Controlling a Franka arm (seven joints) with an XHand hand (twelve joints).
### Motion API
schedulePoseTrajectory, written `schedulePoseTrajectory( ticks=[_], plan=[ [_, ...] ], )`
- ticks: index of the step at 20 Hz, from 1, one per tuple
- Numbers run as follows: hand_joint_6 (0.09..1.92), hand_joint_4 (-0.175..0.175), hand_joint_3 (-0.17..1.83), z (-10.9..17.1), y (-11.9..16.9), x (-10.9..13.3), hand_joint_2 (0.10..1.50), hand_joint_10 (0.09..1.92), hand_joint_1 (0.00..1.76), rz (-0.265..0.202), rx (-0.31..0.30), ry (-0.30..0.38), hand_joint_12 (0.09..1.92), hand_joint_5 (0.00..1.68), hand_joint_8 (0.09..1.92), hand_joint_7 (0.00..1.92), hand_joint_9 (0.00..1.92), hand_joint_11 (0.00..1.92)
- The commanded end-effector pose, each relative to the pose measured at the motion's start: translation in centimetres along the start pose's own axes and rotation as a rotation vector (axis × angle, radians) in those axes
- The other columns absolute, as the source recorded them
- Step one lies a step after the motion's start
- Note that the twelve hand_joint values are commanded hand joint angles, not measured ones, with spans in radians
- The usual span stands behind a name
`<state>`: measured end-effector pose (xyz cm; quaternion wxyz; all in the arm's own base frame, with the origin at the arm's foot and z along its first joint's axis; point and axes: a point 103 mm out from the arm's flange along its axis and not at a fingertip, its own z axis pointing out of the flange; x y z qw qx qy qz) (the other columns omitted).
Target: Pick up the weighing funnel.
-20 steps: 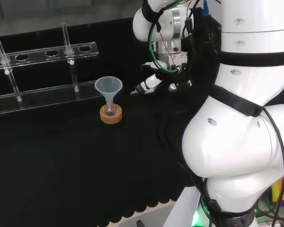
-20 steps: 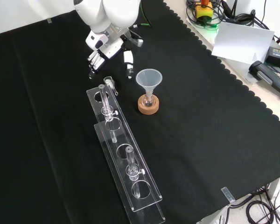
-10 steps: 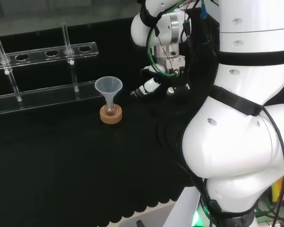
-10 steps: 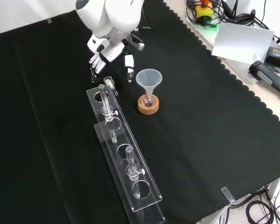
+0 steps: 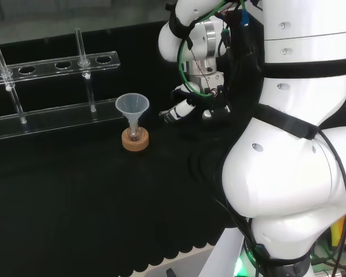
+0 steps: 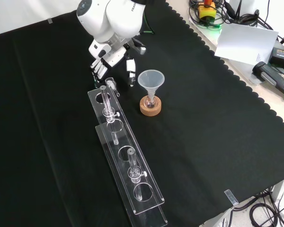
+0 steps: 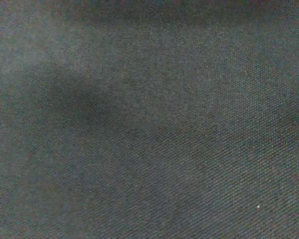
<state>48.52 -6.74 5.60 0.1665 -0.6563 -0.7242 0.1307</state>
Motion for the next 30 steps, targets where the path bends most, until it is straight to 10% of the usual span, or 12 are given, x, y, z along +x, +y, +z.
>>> schedulePoseTrajectory(
  ticks=[1, 30],
  plan=[
    [0.09, -0.001, 0.05, 0.1, 0.7, -0.5, 0.75, 0.69, 0.49, -0.015, -0.002, -0.023, 1.17, 0.35, 0.45, 0.43, 0.26, 0.00],
    [0.10, 0.034, 0.24, 0.4, 1.8, -1.2, 0.72, 0.49, 0.65, 0.016, -0.049, -0.067, 1.29, 0.73, 0.36, 0.88, 0.61, 0.00]
  ],
)
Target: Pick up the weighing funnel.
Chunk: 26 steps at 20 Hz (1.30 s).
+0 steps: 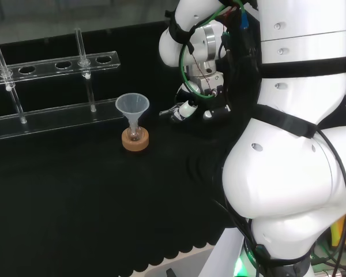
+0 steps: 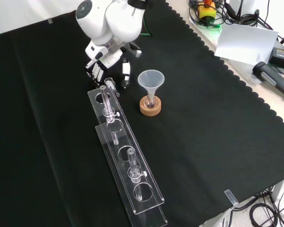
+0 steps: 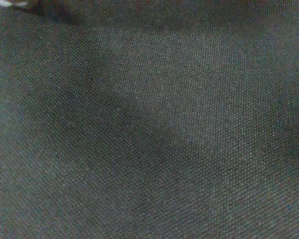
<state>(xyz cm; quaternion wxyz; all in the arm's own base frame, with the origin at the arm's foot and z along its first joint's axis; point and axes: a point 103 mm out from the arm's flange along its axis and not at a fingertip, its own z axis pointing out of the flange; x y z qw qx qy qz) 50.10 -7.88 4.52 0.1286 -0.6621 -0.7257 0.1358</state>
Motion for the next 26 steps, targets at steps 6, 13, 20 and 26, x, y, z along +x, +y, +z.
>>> schedulePoseTrajectory(
  ticks=[6, 13, 20, 26],
  plan=[
    [0.17, 0.047, 0.33, 0.10, 0.16, 0.35, 0.68, 0.42, 0.67, -0.002, -0.013, -0.010, 1.32, 0.77, 0.32, 0.97, 0.70, 0.00],
    [0.49, 0.072, 0.43, 0.04, 0.20, 0.67, 0.64, 0.35, 0.70, 0.004, -0.035, -0.008, 1.38, 0.80, 0.28, 1.10, 0.81, 0.00],
    [0.59, 0.115, 0.45, -0.10, 0.26, 0.62, 0.65, 0.33, 0.74, 0.004, -0.048, -0.006, 1.43, 0.94, 0.29, 1.20, 0.89, 0.00],
    [0.56, 0.153, 0.48, -0.16, 0.41, 0.71, 0.65, 0.28, 0.77, 0.009, -0.067, -0.009, 1.49, 1.05, 0.27, 1.29, 0.97, 0.00]
  ],
)
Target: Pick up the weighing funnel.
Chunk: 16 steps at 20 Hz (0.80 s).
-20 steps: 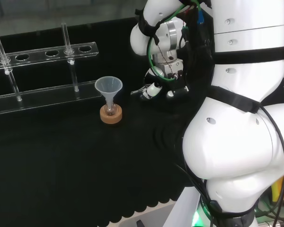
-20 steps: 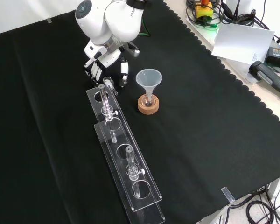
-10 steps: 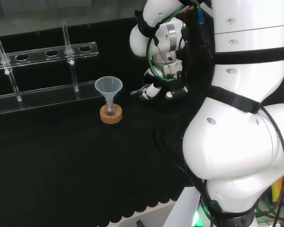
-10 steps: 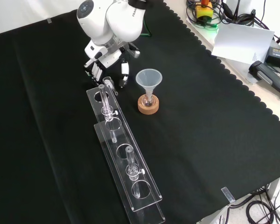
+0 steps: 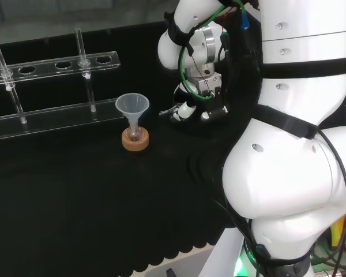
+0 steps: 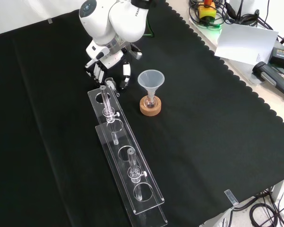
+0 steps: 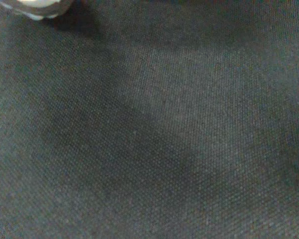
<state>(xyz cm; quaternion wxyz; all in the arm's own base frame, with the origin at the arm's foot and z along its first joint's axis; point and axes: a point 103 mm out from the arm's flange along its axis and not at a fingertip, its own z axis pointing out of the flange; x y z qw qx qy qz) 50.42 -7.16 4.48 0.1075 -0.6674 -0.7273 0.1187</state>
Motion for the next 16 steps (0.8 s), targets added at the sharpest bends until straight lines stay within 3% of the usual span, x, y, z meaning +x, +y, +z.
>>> schedulePoseTrajectory(
  ticks=[1, 11, 13, 16],
  plan=[
    [0.56, 0.159, 0.49, -0.06, 0.07, 0.05, 0.65, 0.28, 0.78, 0.003, -0.014, -0.003, 1.50, 1.07, 0.27, 1.31, 0.98, 0.00],
    [0.49, 0.175, 0.52, -0.18, 0.20, 0.12, 0.65, 0.23, 0.83, 0.003, -0.038, -0.017, 1.57, 1.21, 0.24, 1.44, 1.10, 0.00],
    [0.58, 0.175, 0.41, -0.22, 0.25, 0.13, 0.77, 0.22, 0.99, 0.004, -0.044, -0.019, 1.57, 1.22, 0.23, 1.46, 1.12, 0.00],
    [0.61, 0.175, 0.32, -0.32, 0.34, 0.07, 0.84, 0.21, 1.07, 0.004, -0.050, -0.024, 1.58, 1.23, 0.21, 1.49, 1.15, 0.00]
  ],
)
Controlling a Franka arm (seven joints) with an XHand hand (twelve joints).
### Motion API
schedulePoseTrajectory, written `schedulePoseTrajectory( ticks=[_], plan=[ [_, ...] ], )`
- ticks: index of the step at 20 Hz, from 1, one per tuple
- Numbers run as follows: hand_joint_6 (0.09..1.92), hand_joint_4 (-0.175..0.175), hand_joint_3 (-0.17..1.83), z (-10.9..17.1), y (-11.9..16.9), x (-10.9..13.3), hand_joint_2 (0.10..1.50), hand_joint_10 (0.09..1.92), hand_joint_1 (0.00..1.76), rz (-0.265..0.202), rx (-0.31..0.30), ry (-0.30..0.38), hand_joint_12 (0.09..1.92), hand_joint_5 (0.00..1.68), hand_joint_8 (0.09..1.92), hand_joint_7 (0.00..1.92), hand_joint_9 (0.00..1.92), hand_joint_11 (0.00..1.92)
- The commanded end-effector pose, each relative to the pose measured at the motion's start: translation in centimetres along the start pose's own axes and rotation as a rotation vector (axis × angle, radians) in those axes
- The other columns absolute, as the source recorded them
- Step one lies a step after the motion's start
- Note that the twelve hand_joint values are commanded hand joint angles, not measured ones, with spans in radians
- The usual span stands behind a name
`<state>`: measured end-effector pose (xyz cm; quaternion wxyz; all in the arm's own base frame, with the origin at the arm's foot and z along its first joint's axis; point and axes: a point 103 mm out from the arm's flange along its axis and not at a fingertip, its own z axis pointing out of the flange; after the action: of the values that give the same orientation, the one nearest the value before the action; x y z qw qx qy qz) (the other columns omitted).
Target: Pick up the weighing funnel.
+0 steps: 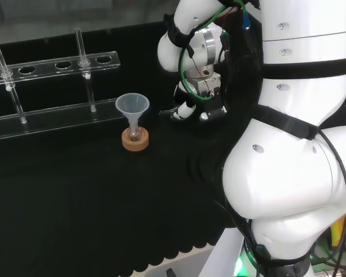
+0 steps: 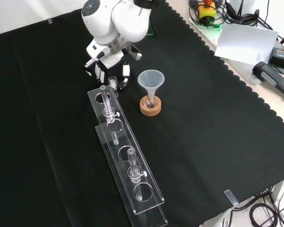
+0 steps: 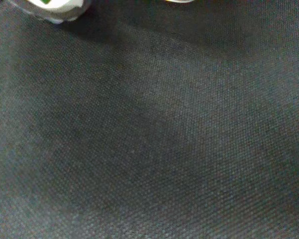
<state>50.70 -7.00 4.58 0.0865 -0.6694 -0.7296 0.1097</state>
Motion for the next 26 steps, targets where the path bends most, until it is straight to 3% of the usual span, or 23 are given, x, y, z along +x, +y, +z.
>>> schedulePoseTrajectory(
  ticks=[1, 12, 26],
  plan=[
    [0.60, 0.175, 0.31, -0.2, 0.1, -0.1, 0.84, 0.20, 1.08, -0.001, -0.012, -0.009, 1.58, 1.24, 0.21, 1.50, 1.15, 0.00],
    [0.55, 0.175, 0.30, -0.3, 0.1, 0.0, 0.84, 0.19, 1.09, 0.005, -0.030, -0.001, 1.60, 1.27, 0.19, 1.54, 1.19, 0.00],
    [0.54, 0.175, 0.31, -1.3, 0.6, -1.0, 0.83, 0.18, 1.10, 0.012, -0.040, 0.061, 1.61, 1.28, 0.17, 1.54, 1.20, 0.00]
  ],
)
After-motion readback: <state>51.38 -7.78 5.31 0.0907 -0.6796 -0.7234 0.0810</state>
